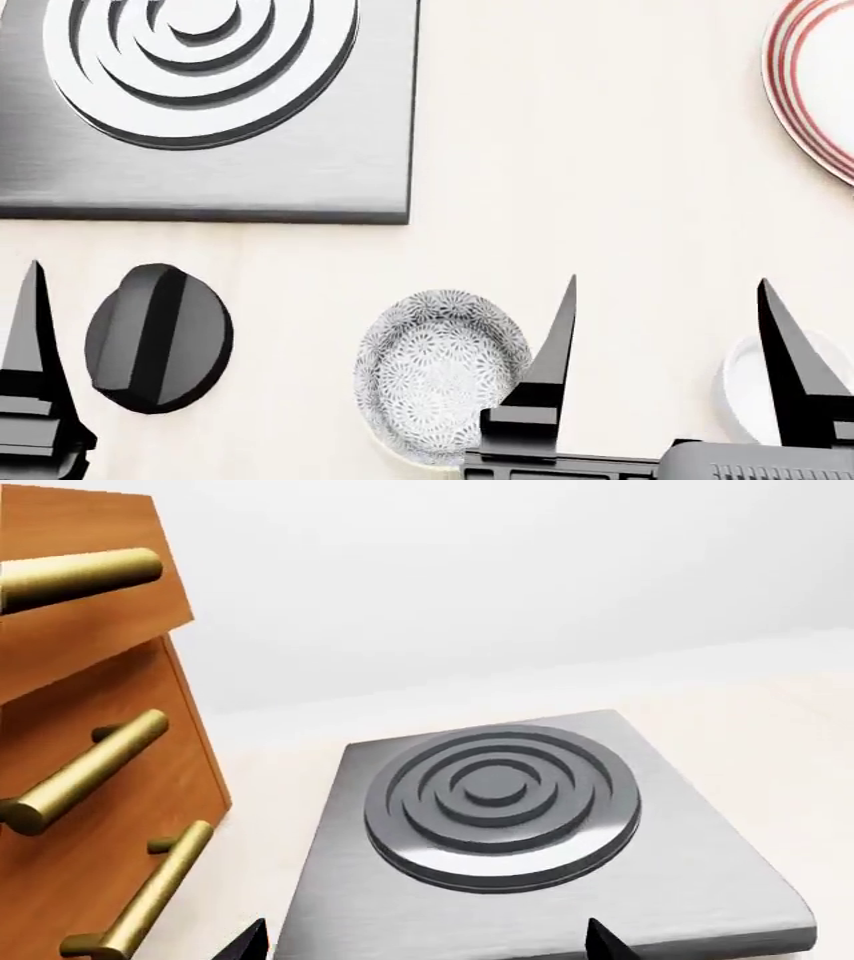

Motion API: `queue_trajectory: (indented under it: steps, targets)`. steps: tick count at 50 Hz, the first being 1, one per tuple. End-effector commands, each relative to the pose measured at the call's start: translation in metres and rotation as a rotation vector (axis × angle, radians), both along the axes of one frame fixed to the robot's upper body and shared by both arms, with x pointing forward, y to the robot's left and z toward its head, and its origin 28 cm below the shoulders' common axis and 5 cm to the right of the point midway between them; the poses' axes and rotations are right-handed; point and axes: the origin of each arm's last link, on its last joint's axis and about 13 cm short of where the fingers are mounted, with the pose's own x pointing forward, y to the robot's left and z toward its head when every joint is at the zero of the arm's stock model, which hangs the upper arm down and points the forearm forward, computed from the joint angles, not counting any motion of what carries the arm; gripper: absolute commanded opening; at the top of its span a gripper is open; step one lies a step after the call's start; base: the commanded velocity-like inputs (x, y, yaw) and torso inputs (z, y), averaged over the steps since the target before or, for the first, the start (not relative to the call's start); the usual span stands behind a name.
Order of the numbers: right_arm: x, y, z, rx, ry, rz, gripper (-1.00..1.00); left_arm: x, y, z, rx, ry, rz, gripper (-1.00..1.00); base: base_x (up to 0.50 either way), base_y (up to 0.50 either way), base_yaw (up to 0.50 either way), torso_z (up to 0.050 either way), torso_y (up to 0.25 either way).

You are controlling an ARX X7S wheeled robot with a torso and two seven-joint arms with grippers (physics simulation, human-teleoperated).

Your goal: Pick the akita bowl next to the ramekin and place it on the plate.

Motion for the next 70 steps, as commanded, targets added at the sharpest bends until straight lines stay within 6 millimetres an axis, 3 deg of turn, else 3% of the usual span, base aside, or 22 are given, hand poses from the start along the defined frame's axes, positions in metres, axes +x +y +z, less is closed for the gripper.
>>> queue_trajectory:
  steps: [1, 31, 50, 70]
  targets:
    - [0.0, 0.0, 0.001, -0.001, -0.001, 0.001, 1.0, 0.0, 0.0, 0.0, 0.0, -0.001, 0.001, 1.0, 0.0, 0.0, 0.0, 0.0, -0.158]
    - [-0.002, 0.005, 0.005, -0.019, 0.089, 0.043, 1.0, 0.001, 0.0, -0.002, 0.003, -0.006, 0.004, 1.0, 0.0, 0.0, 0.0, 0.0, -0.045]
    - [-0.001, 0.01, 0.009, 0.049, 0.218, 0.139, 1.0, 0.0, 0.001, -0.001, 0.008, -0.01, 0.01, 1.0, 0.0, 0.0, 0.0, 0.0, 0.0]
    - [0.005, 0.01, 0.001, 0.173, 0.379, 0.225, 1.0, 0.0, 0.001, -0.003, 0.003, -0.003, 0.016, 1.0, 0.0, 0.0, 0.0, 0.0, 0.0]
